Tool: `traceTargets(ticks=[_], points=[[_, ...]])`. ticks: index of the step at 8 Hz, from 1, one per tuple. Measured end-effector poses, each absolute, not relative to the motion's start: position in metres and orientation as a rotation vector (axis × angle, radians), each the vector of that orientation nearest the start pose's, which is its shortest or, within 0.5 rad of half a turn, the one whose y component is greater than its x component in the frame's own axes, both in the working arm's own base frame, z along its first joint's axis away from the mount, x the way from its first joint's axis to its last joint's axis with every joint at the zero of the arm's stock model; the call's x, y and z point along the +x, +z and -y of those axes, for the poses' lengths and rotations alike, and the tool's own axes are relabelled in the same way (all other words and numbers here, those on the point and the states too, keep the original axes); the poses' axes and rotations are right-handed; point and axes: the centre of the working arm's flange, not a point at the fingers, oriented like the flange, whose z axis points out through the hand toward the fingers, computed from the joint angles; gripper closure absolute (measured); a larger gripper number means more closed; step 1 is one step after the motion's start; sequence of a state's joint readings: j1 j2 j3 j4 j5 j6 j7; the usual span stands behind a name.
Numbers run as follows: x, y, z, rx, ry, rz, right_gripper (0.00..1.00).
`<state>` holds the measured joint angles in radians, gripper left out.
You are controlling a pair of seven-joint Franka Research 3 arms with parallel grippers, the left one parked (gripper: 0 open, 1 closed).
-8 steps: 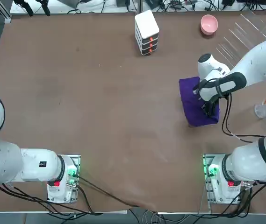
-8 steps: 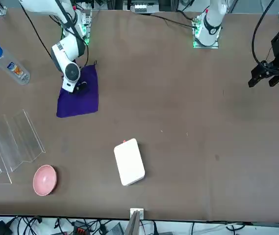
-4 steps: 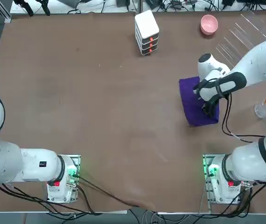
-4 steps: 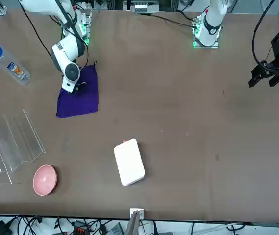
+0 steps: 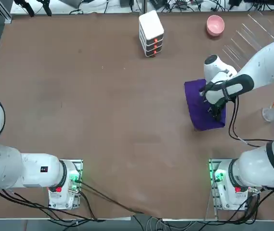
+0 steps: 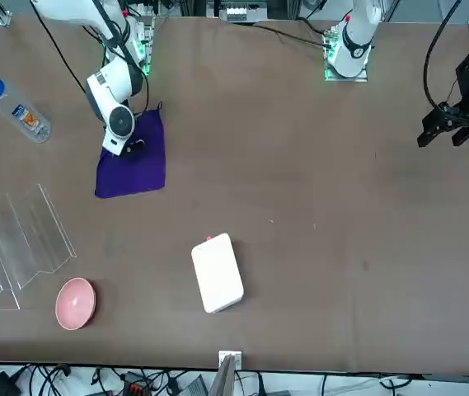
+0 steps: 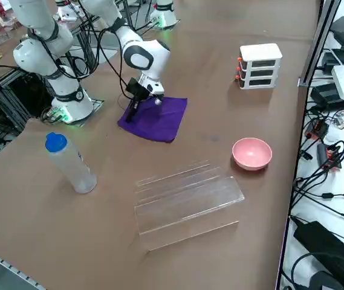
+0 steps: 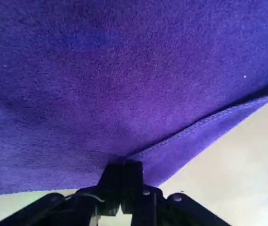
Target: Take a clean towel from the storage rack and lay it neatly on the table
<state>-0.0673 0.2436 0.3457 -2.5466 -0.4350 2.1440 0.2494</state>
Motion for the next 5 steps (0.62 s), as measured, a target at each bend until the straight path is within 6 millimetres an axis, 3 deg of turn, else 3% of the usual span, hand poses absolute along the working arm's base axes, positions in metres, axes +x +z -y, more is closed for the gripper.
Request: traceTargets(ticks=[5], points=[[0.373, 0.170, -0.089, -3.330, 0.949, 0.604, 0.97]])
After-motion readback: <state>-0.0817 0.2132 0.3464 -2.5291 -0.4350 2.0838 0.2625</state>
